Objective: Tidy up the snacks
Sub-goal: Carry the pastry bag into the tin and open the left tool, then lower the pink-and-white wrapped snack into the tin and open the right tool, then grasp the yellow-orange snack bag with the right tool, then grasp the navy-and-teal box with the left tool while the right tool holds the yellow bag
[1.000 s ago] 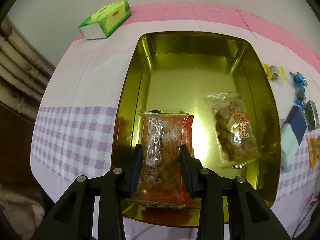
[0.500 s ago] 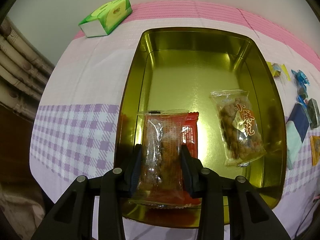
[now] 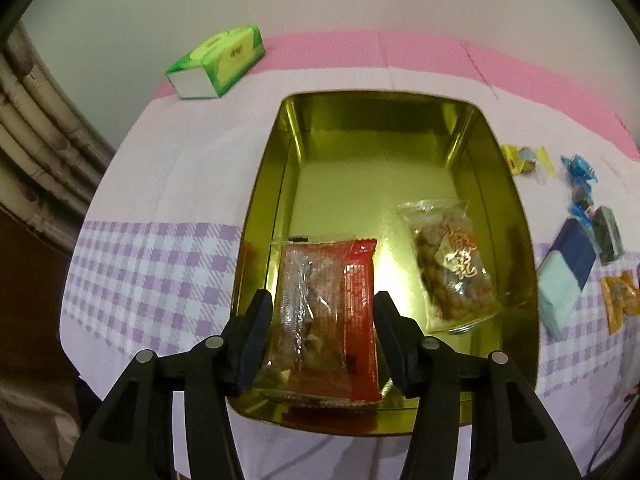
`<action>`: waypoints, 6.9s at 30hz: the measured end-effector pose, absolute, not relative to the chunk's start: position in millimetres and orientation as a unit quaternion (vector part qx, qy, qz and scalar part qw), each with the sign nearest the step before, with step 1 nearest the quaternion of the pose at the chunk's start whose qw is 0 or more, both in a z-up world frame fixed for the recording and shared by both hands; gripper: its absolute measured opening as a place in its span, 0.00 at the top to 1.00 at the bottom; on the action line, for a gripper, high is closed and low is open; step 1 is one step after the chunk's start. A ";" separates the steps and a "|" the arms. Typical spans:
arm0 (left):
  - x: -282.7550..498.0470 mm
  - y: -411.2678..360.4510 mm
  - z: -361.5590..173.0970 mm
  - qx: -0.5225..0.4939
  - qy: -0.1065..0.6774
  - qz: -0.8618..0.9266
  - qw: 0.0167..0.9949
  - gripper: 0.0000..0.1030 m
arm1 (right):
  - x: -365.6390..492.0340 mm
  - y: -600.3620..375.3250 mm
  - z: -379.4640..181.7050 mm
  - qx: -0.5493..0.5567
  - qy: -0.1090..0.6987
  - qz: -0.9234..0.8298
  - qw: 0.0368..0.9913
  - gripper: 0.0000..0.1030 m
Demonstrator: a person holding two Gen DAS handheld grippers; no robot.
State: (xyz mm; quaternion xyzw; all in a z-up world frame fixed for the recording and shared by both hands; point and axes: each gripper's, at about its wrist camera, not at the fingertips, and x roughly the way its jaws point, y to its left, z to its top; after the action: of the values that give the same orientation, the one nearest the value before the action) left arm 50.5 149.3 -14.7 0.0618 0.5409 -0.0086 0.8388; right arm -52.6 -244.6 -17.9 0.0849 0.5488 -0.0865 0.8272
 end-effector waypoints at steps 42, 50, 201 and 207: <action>31.0 222.5 -0.2 -0.039 0.496 0.100 0.862 0.46 | 88.9 -12.0 30.1 -0.034 0.498 0.159 0.852 0.78; 34.4 228.2 -2.5 -0.041 0.497 0.109 0.860 0.46 | 109.4 -3.5 7.1 -0.047 0.518 0.163 0.838 0.78; 57.4 -84.8 -42.7 0.263 0.517 -0.297 0.758 0.32 | -44.9 -226.3 -32.1 0.108 0.555 -0.030 0.824 0.64; 70.3 -87.2 -55.0 0.255 0.531 -0.289 0.755 0.31 | -44.6 -226.5 -32.0 0.106 0.555 -0.031 0.824 0.64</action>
State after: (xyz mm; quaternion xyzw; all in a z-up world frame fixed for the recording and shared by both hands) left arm 70.3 -87.2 -55.0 0.2551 0.5310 -0.2889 0.7546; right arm -44.6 -226.5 -32.0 0.1064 0.5553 -0.0310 0.8243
